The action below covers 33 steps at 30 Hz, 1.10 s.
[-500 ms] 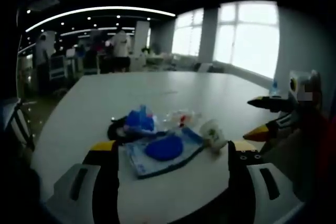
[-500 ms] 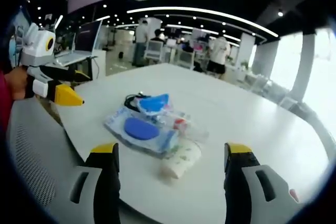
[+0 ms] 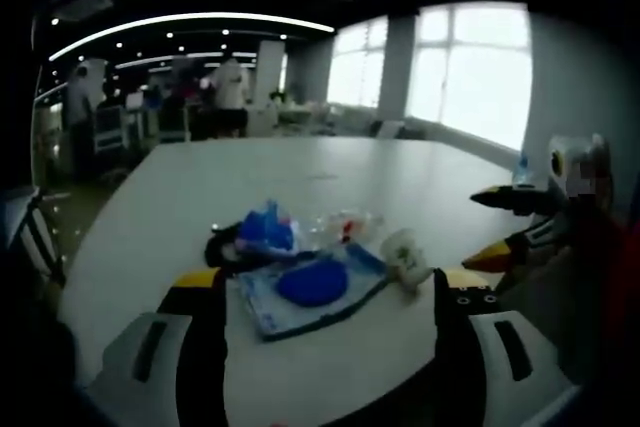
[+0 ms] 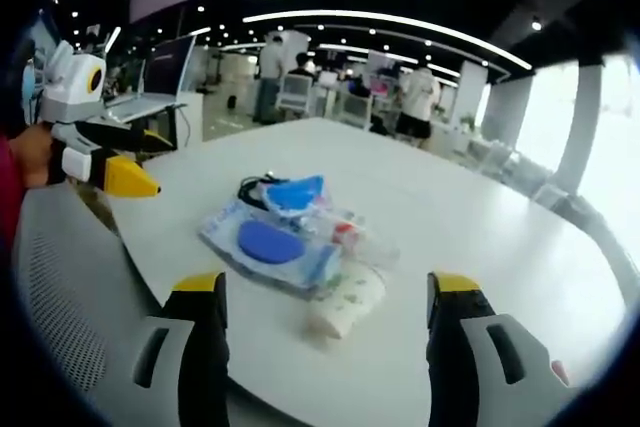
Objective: Arrange the tabletop items into an orderly group along one side of the table until the central work area is clear of visible clutter.
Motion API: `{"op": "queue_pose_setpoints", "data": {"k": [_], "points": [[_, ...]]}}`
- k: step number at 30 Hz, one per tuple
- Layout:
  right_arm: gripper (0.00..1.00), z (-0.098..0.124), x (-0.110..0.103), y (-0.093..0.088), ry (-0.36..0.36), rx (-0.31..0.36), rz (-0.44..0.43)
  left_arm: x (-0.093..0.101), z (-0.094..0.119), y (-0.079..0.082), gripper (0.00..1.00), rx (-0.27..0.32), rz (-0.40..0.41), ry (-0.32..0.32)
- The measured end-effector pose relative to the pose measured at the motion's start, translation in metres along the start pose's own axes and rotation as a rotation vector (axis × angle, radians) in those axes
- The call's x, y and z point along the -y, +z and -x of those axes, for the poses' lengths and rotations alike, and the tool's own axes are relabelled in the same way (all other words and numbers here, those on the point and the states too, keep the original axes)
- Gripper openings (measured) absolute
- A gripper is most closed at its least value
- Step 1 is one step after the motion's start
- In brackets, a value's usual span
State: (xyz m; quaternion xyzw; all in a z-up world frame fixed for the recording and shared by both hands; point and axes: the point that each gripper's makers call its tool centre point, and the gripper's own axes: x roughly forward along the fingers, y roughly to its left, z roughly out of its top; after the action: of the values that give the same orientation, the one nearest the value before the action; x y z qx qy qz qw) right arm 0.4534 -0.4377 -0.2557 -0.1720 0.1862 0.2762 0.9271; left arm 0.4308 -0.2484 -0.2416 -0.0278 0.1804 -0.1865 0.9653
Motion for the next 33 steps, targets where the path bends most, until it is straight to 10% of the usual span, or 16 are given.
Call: {"op": "queue_pose_setpoints", "data": {"k": [33], "points": [[0.8, 0.0, -0.0005, -0.0013, 0.003, -0.007, 0.009, 0.0037, -0.0006, -0.0022, 0.8, -0.013, -0.008, -0.014]]}}
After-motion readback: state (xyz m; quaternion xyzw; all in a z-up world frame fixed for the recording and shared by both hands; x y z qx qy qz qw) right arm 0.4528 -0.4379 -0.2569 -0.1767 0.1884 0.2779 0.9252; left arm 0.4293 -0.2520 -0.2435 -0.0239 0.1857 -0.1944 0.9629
